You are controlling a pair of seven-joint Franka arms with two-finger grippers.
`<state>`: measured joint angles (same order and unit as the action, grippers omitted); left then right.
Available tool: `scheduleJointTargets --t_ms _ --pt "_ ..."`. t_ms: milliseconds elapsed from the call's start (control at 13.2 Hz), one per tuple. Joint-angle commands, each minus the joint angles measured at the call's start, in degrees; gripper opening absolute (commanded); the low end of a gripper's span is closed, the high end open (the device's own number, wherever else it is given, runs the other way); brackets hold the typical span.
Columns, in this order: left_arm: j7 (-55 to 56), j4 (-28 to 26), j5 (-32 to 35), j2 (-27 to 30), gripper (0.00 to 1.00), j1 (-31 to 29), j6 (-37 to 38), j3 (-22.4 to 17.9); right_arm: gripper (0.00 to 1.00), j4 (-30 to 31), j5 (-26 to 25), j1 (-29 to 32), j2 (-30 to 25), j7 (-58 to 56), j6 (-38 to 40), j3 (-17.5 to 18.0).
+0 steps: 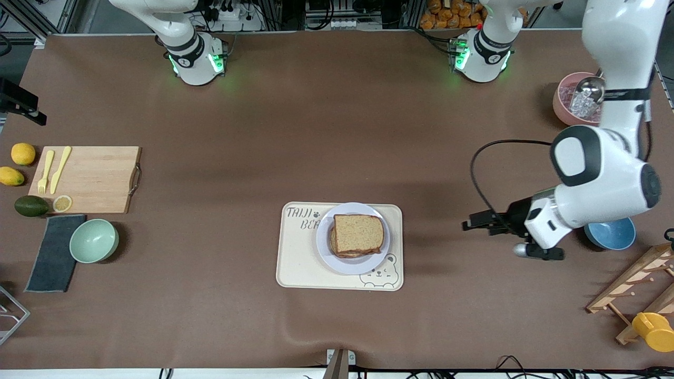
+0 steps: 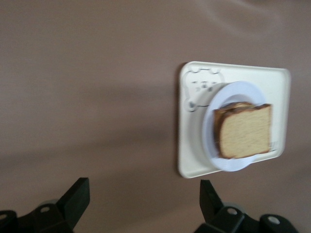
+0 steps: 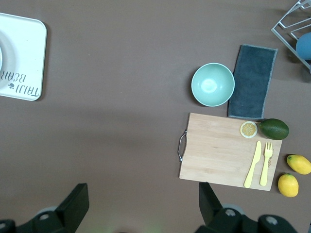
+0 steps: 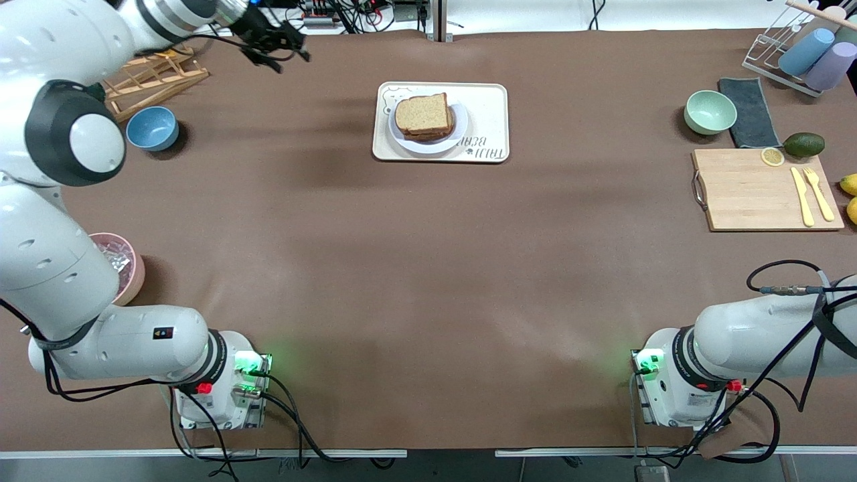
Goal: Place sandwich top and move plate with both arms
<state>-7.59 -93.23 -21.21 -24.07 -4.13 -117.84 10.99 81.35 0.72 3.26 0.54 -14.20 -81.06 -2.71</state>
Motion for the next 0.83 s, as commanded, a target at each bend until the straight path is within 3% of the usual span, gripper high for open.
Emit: scheduleJointTargets --t_ms 0,228,455,607,759 --pt "0.74 2.95 9.93 1.92 1.00 -1.23 5.67 0.17 1.00 0.22 -0.10 1.57 -0.37 -0.04 -0.15 1.13" --pt "0.74 8.49 20.30 1.83 1.00 -1.23 12.35 0.26 1.00 0.22 -0.10 1.57 -0.37 -0.04 -0.15 1.13" --pt "1.08 11.66 23.32 2.18 1.00 -1.23 18.85 0.17 1.00 0.22 -0.10 1.66 -0.45 -0.04 -0.15 1.13" --pt "10.09 11.93 24.81 4.89 1.00 -0.79 21.41 0.43 1.00 0.22 -0.19 1.66 -0.45 -0.04 -0.15 1.13" --pt "12.34 11.84 30.24 7.01 1.00 -0.62 22.48 1.22 1.00 0.22 -0.19 1.66 -0.37 -0.04 -0.15 1.04"
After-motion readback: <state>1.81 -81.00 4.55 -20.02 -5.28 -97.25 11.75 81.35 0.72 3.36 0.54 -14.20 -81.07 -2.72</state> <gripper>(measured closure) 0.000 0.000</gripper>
